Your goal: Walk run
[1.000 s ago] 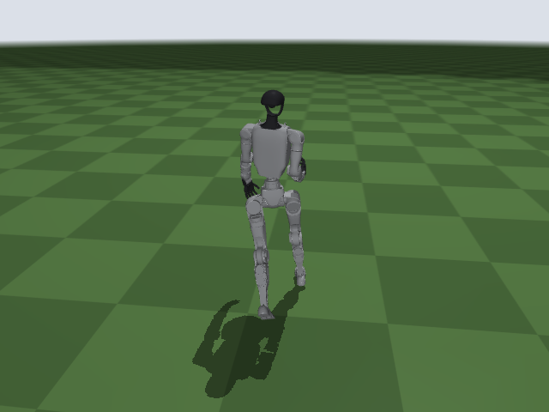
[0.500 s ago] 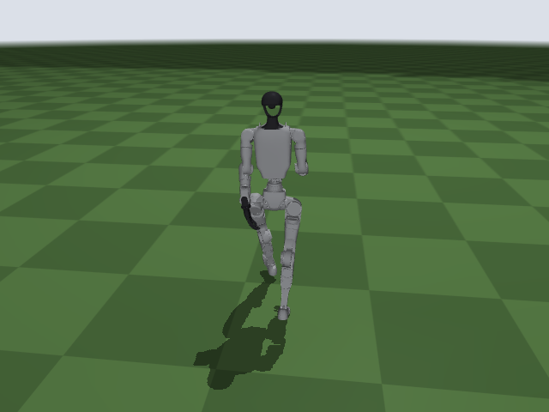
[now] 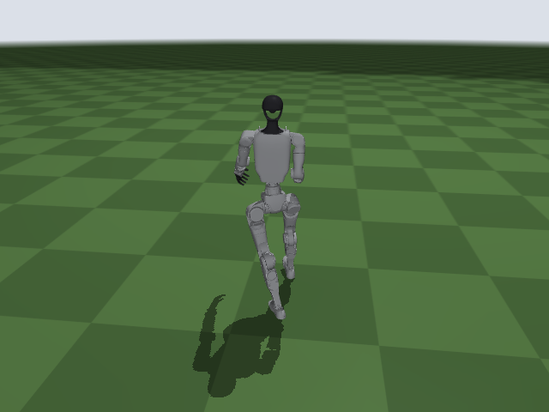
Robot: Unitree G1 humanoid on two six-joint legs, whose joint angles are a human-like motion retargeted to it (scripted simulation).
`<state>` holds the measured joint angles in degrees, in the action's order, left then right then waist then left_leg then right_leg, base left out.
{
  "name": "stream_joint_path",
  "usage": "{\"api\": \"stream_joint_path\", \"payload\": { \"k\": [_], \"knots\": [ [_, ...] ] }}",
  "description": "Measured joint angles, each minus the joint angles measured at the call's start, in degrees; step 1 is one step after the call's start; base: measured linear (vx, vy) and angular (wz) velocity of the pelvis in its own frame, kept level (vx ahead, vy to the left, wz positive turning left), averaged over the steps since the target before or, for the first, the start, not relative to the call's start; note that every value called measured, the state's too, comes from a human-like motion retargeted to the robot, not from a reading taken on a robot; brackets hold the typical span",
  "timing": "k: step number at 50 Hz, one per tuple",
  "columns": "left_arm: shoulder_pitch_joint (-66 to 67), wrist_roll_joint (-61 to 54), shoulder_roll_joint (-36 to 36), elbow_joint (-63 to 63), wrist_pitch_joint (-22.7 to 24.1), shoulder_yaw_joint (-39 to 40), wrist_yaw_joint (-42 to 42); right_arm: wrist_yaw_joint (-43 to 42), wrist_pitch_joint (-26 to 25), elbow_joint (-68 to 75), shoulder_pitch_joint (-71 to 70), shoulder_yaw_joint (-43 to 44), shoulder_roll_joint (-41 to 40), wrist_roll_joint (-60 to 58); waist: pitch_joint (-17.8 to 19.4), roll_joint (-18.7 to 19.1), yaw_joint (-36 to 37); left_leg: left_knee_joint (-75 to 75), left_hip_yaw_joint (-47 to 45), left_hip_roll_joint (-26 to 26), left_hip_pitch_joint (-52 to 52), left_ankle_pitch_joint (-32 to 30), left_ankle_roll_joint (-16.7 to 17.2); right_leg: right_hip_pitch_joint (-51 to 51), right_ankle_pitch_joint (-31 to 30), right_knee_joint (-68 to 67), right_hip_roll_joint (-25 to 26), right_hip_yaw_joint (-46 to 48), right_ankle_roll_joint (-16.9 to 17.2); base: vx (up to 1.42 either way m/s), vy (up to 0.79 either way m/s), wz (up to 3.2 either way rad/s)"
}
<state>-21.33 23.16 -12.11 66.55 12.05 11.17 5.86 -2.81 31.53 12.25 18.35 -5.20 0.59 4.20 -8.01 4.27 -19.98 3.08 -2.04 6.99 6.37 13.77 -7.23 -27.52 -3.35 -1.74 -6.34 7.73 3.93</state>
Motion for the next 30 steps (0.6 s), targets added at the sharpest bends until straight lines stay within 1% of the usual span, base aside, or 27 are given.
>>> {"api": "stream_joint_path", "payload": {
  "k": [2, 3, 4, 5, 6, 7, 8, 9, 10, 11, 12, 13, 15, 17, 18, 20, 22, 25, 27, 28, 30],
  "knots": [
    [-0.79, 0.47, -0.85, 0.22, 1.61, -0.08, -1.12, -0.32, 0.10, 0.13, 0.30, -0.54, -0.41, 0.32, -1.43, 0.67, 1.80, 0.26, -1.59, -1.18, 1.88, -0.88, 2.66, -0.60, 1.46, 6.48, 2.29, -0.12, -0.71, 1.41, -0.64, -0.43],
    [-0.61, 0.78, -0.88, 0.71, 1.89, -0.20, -1.67, -0.32, 0.15, 0.14, 0.57, -0.66, -0.55, 0.42, -1.89, 1.12, 1.72, 1.05, -1.47, -1.79, 2.79, -2.31, 4.15, -0.29, 1.72, 6.18, 2.50, 2.75, -2.07, 1.36, -0.62, 0.00],
    [-0.13, 1.07, -0.84, 1.57, 1.90, -0.29, -2.05, -0.09, 0.09, 0.28, 0.60, -0.66, -0.70, 0.48, -2.50, 1.41, 1.48, 2.03, -1.26, -2.32, 3.23, -4.94, 6.19, -0.22, 1.44, 4.29, 3.23, 3.11, -4.88, 1.15, -0.52, 0.28],
    [0.51, 1.34, -0.77, 2.61, 1.77, -0.37, -2.34, 0.24, -0.03, 0.47, 0.51, -0.61, -0.86, 0.50, -3.19, 1.63, 1.17, 3.10, -0.99, -2.81, 3.44, -8.18, 8.52, -0.27, 0.89, 1.60, 4.23, 2.22, -8.41, 1.19, -0.55, 0.58],
    [1.74, 1.74, -0.39, 4.16, 1.67, -0.57, -2.16, 0.54, -0.20, 0.50, 0.69, -0.42, -1.07, 0.19, -3.72, 1.74, 0.08, 5.01, 0.71, -3.18, 3.68, -13.85, 11.49, 0.09, -1.55, -0.31, 2.85, 6.86, -7.33, 1.30, -0.62, 0.85],
    [3.17, 2.24, 0.03, 5.88, 1.57, -0.74, -1.85, 0.77, -0.34, 0.48, 0.87, -0.31, -1.23, -0.12, -4.11, 1.92, -1.06, 7.46, 2.63, -3.48, 3.69, -20.16, 14.68, 0.66, -2.95, -2.16, 2.29, 8.01, -6.71, 1.33, -0.65, 1.09],
    [4.99, 2.94, 0.52, 7.95, 1.48, -0.84, -1.29, 0.83, -0.43, 0.38, 1.05, -0.35, -1.27, -0.47, -4.22, 2.26, -2.32, 11.02, 4.96, -3.66, 3.22, -27.73, 18.29, 1.64, -2.25, -3.90, 3.35, 2.22, -7.03, 1.07, -0.47, 0.85],
    [7.06, 3.68, 1.16, 10.08, 1.34, -0.95, -1.04, 0.76, -0.55, 0.27, 0.85, -0.51, -1.01, -0.63, -4.14, 1.86, -2.87, 15.96, 5.03, -2.85, 1.83, -34.63, 20.59, 2.00, -1.16, -6.16, 3.11, -2.12, -7.64, 0.87, -0.29, 0.50],
    [9.25, 4.43, 1.87, 12.25, 1.17, -1.07, -0.93, 0.61, -0.69, 0.17, 0.46, -0.72, -0.59, -0.69, -3.97, 1.10, -3.06, 21.58, 3.96, -1.56, -0.01, -41.19, 22.23, 2.05, 0.13, -8.67, 2.22, -5.74, -8.38, 1.05, -0.36, 0.01],
    [11.69, 5.14, 2.42, 14.34, 0.50, -1.28, -1.38, 0.62, -0.95, 0.17, -0.31, -1.05, -0.29, -0.52, -2.45, 2.08, -3.11, 33.14, 1.58, -4.39, -4.04, -42.74, 22.23, 3.85, 2.49, -10.46, 3.85, -3.80, -9.65, 1.20, -0.48, -0.30],
    [14.20, 6.02, 2.96, 16.33, -0.20, -1.28, -1.76, 0.62, -1.19, 0.22, -1.24, -1.36, -0.02, -0.37, -1.33, 2.39, -3.02, 42.19, 0.51, -5.68, -7.47, -43.77, 22.23, 6.06, 4.29, -11.43, 4.48, -1.19, -10.68, 1.28, -0.62, -0.57],
    [16.86, 7.24, 3.49, 18.10, -0.96, -0.87, -1.97, 0.59, -1.43, 0.35, -2.45, -1.64, 0.19, -0.22, -1.01, 1.36, -2.64, 46.24, 2.04, -3.88, -9.74, -43.77, 22.23, 9.07, 4.99, -10.78, 3.11, 2.78, -11.24, 1.04, -0.61, -0.72],
    [22.75, 10.53, 4.81, 21.00, -2.66, 0.81, -2.40, 0.56, -1.62, 0.88, -5.06, -1.58, -0.02, -0.17, -1.97, -2.24, -1.17, 46.51, 1.08, -0.56, -14.30, -40.18, 19.86, 13.06, 5.78, -7.61, 2.49, 1.84, -12.78, 0.90, -0.61, -0.81],
    [29.08, 12.69, 6.40, 23.94, -4.78, 2.54, -2.75, 0.78, -1.40, 1.64, -7.18, -0.79, -0.62, -0.14, -1.16, -3.06, 0.12, 48.37, -4.09, -4.49, -20.72, -33.83, 14.12, 16.23, 6.89, -5.97, 4.81, -0.50, -13.62, 1.24, -0.55, -0.80],
    [31.99, 12.82, 7.05, 25.72, -5.59, 3.32, -2.48, 0.73, -1.32, 1.63, -7.96, -0.70, -0.76, -0.07, -0.54, -3.84, 1.43, 48.22, -7.20, -6.28, -23.84, -30.42, 11.46, 17.85, 6.89, -5.07, 5.00, -0.84, -13.71, 0.86, -0.36, -1.19],
    [37.35, 12.14, 7.76, 29.70, -6.02, 4.30, -0.56, 0.20, -0.94, 0.81, -9.03, -1.13, -0.60, -0.15, 0.62, -5.71, 4.59, 44.65, -10.61, -7.07, -29.70, -24.07, 7.89, 21.05, 6.93, -2.97, 5.97, -3.87, -14.34, 0.74, -0.29, -1.50],
    [43.33, 11.88, 8.42, 30.85, -7.01, 4.75, 3.01, -0.33, -0.19, -0.90, -9.66, -1.64, 0.03, -0.23, 1.87, -6.62, 7.56, 36.58, -12.60, -8.41, -34.13, -20.30, 4.69, 24.34, 7.95, -1.54, 7.93, -6.59, -15.22, 1.31, -0.37, -1.41],
    [51.65, 13.95, 9.12, 30.85, -10.33, 4.84, 6.55, -0.13, 0.83, -3.46, -10.19, -0.83, 1.56, 0.30, 3.79, -5.94, 11.96, 19.30, -10.41, -8.14, -38.48, -18.68, 1.87, 29.45, 9.74, -0.04, 11.44, -8.95, -16.19, 1.01, -0.20, -0.94],
    [55.36, 17.21, 9.22, 30.85, -13.28, 5.73, 7.33, 0.86, 1.25, -4.42, -10.06, 0.30, 2.66, 1.58, 4.35, -5.96, 13.71, 8.93, -12.83, -7.89, -40.29, -14.60, -1.25, 32.47, 10.61, 0.22, 12.07, -9.12, -15.97, 1.38, -0.10, -0.36],
    [56.75, 18.44, 9.31, 30.85, -14.83, 6.40, 7.57, 1.53, 1.37, -4.63, -9.72, 0.66, 3.04, 2.40, 4.31, -6.41, 14.16, 4.36, -12.40, -6.87, -41.00, -12.20, -1.25, 33.74, 10.57, 0.16, 11.82, -9.18, -15.41, 1.19, -0.09, -0.07],
    [58.46, 19.02, 9.30, 30.85, -17.14, 7.61, 8.52, 2.76, 1.70, -4.28, -8.57, 1.00, 3.25, 3.91, 3.78, -7.20, 13.77, -2.30, -12.11, -4.37, -41.62, -9.40, -1.85, 35.97, 8.74, -0.46, 11.32, -8.01, -13.14, 1.10, -0.08, 0.10]
  ]
}}
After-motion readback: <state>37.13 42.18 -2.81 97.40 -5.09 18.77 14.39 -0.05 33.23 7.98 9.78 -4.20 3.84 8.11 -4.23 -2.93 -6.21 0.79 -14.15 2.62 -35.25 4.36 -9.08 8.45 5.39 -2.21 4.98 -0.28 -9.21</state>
